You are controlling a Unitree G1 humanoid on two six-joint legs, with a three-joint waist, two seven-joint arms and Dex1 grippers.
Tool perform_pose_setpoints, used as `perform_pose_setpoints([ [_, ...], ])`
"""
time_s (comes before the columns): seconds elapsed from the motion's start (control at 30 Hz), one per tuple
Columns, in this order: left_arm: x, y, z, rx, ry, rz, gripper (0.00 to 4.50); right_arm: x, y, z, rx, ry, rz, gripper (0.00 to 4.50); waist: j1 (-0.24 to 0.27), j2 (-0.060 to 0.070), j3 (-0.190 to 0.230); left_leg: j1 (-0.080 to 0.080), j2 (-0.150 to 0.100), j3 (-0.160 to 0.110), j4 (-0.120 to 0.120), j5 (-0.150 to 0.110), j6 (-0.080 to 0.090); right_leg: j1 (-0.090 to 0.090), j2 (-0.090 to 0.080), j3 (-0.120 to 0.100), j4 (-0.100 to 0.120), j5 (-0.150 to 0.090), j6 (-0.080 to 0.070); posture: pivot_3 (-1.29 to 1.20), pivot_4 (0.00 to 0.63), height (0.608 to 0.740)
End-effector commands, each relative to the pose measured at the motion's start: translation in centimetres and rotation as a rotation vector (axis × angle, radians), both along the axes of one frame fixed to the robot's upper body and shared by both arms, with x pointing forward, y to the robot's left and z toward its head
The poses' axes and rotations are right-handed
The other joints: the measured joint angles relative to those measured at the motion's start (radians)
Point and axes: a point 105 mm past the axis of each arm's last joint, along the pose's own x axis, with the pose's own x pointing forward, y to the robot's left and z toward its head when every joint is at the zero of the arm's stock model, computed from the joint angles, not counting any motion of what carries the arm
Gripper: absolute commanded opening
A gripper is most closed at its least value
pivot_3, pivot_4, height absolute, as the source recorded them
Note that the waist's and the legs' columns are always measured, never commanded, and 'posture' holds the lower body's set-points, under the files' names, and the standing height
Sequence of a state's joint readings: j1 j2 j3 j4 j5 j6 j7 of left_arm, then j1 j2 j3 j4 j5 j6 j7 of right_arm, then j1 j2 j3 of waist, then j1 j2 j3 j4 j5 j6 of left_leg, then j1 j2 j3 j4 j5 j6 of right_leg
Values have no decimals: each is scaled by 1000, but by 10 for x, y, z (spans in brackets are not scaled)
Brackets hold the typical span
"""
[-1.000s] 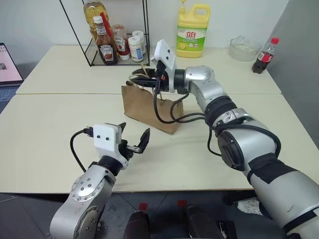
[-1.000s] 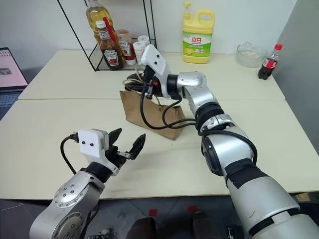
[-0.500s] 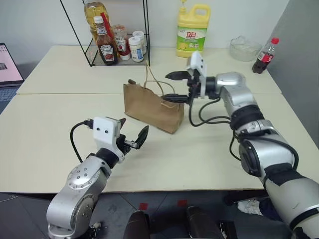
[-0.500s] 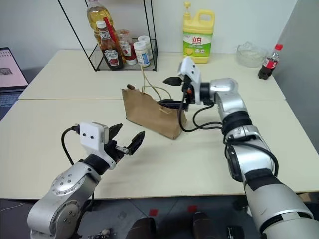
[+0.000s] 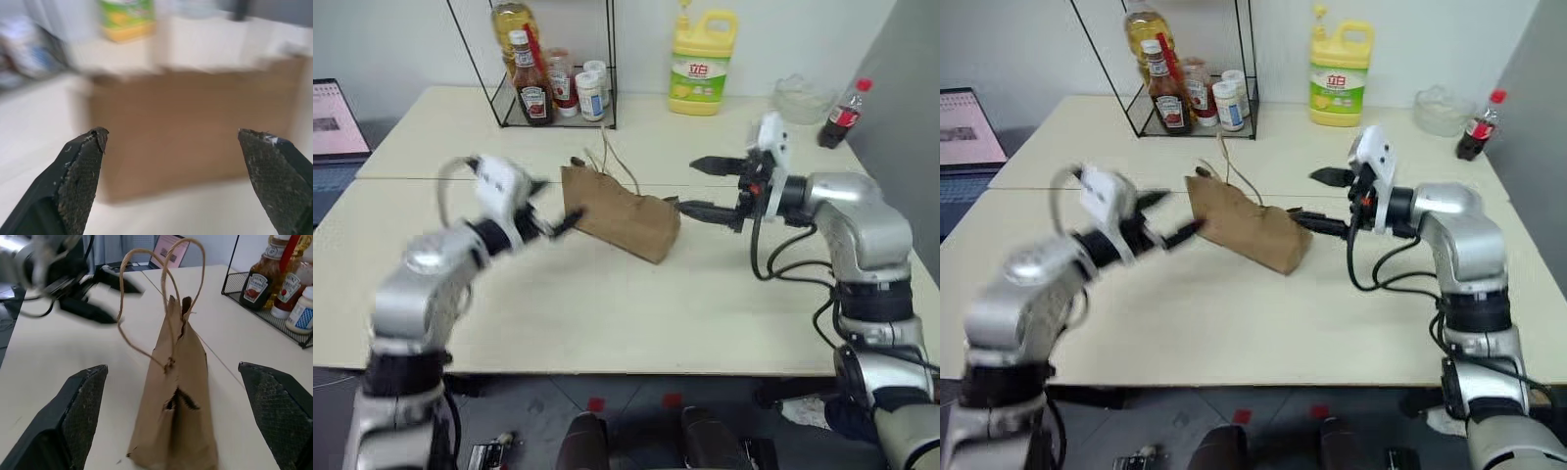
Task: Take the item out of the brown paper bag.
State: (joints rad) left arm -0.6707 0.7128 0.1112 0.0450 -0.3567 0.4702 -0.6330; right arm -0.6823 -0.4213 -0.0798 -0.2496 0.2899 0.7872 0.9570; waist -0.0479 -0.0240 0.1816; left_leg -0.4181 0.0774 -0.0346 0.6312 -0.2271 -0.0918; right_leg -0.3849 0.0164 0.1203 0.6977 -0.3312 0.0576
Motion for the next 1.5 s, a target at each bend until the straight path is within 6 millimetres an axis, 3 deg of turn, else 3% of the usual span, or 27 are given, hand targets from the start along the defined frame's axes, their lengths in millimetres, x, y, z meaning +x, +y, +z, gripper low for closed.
perform_pose_setpoints([
  [0.03,30,2,26,100,-107,0,4500,-22,6,-6,74,9,-150,4486,8,0,0,0,0,-1,0,0,-1,0,0,-1,0,0,0,0,150,740],
  [0.17,59,-26,36,199,-137,-91,4500,-40,7,-45,41,67,-311,4486,19,0,0,-2,-2,0,0,2,-4,-1,-1,0,-1,0,0,0,150,740],
  [0.27,73,-48,30,278,-115,-140,4500,-42,4,-60,56,100,-402,4486,17,0,0,-5,-3,-1,1,2,-2,-3,-1,0,-1,0,0,0,150,740],
  [0.4,80,-63,11,438,-52,-175,4500,-40,-2,-66,65,103,-474,4486,10,0,0,-6,-3,-2,1,1,1,-4,-1,0,-1,0,0,0,150,740],
  [0.6,77,-59,1,575,15,-223,4500,-37,-10,-68,80,97,-528,4486,0,0,0,-6,-3,-3,-1,1,1,-4,0,0,-1,0,0,0,150,740],
  [0.97,27,-33,-25,681,188,-531,4500,-23,-10,-68,94,99,-499,4486,-12,0,0,-6,-2,-4,-1,3,-1,-4,-1,-1,0,-1,0,0,150,740],
  [1.27,-40,-13,-49,707,284,-537,4500,-14,4,-71,103,109,-420,4486,-11,0,0,-6,0,-4,0,4,-3,-3,0,-3,2,-1,-2,0,150,740],
  [1.5,-59,12,-50,846,220,-497,4500,-13,7,-73,85,100,-376,4486,-1,0,0,-6,0,-6,1,3,0,-3,0,-5,2,-1,-2,0,150,740],
])
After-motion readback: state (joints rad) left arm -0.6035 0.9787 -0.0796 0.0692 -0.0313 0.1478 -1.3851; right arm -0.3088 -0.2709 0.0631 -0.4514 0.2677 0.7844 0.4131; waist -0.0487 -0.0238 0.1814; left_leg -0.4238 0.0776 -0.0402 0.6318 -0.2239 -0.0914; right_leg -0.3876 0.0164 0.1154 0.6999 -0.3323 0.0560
